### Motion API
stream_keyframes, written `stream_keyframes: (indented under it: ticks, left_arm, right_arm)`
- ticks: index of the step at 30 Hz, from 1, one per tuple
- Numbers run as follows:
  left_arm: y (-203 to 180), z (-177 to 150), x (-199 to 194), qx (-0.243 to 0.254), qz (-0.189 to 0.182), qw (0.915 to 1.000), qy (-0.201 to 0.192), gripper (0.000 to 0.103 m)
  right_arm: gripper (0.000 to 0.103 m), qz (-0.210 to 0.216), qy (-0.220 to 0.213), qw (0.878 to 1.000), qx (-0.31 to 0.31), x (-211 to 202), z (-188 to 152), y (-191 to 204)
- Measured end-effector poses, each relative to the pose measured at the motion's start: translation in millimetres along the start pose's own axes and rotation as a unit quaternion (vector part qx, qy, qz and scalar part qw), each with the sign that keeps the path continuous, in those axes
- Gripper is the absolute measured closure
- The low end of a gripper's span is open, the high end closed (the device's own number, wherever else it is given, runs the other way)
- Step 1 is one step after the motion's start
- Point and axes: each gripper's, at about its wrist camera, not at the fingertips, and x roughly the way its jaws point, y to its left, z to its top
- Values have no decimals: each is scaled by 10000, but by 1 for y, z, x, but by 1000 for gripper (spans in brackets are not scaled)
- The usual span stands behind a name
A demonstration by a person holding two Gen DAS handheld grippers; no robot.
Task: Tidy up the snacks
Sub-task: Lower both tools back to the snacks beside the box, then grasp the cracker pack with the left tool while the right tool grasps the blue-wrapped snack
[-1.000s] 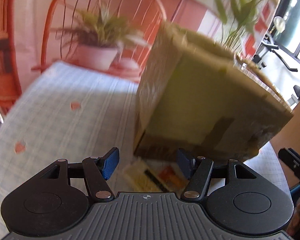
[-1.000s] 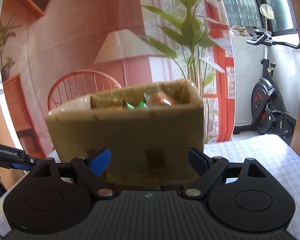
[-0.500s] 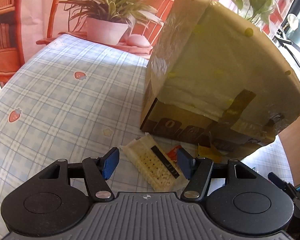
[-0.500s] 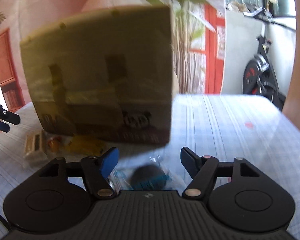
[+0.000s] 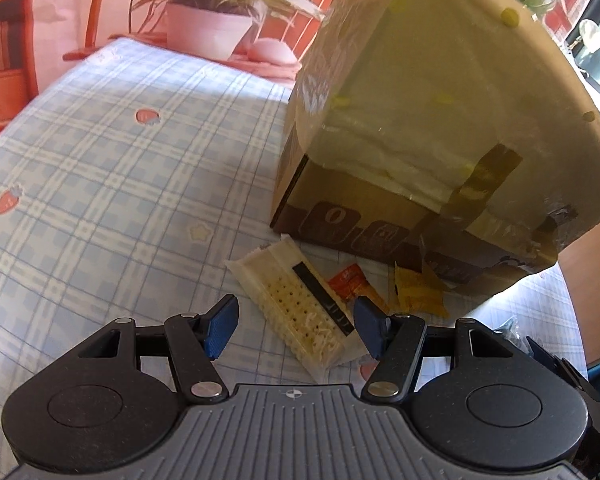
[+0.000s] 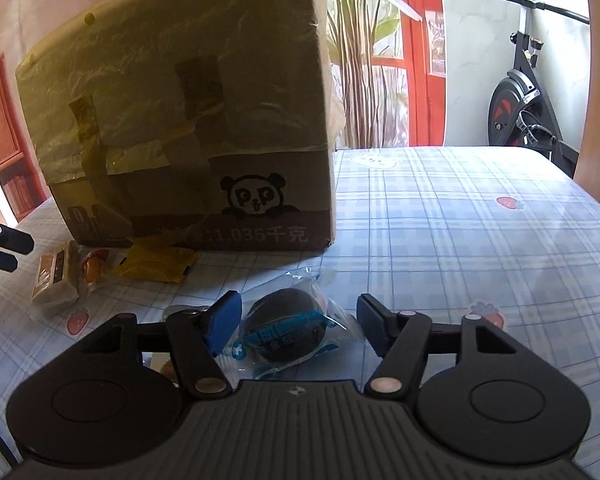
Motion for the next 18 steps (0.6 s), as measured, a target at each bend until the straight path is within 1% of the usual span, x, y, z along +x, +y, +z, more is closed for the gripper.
stream_keyframes:
  ticks: [5,9,11,13,15,18]
  left_arm:
    - [-4,3,11,-72,-9,9999,74,37]
    - [-8,9,25,-199,104,9997,94,37]
    - [-12,12,31,-188,222,9995,90,37]
    - [-18,12,34,-38,299,9995,80,35]
    - [-24,11,36,172,344,9992,78,35]
    - [-32,8,41,485,516,9975,54,35]
  right_arm:
    - [36,-37,-16,10000,-73,1,-1,3]
    - [36,-35,-16,10000,-68,1,-1,3]
    - [36,-37,-16,10000,-70,1,-1,3]
    - [36,-38,-15,10000,-74,1,-1,3]
    - [36,-32,-12,10000,-71,1,-1,3]
    - [36,-14,1,10000,-69,2,-1,2]
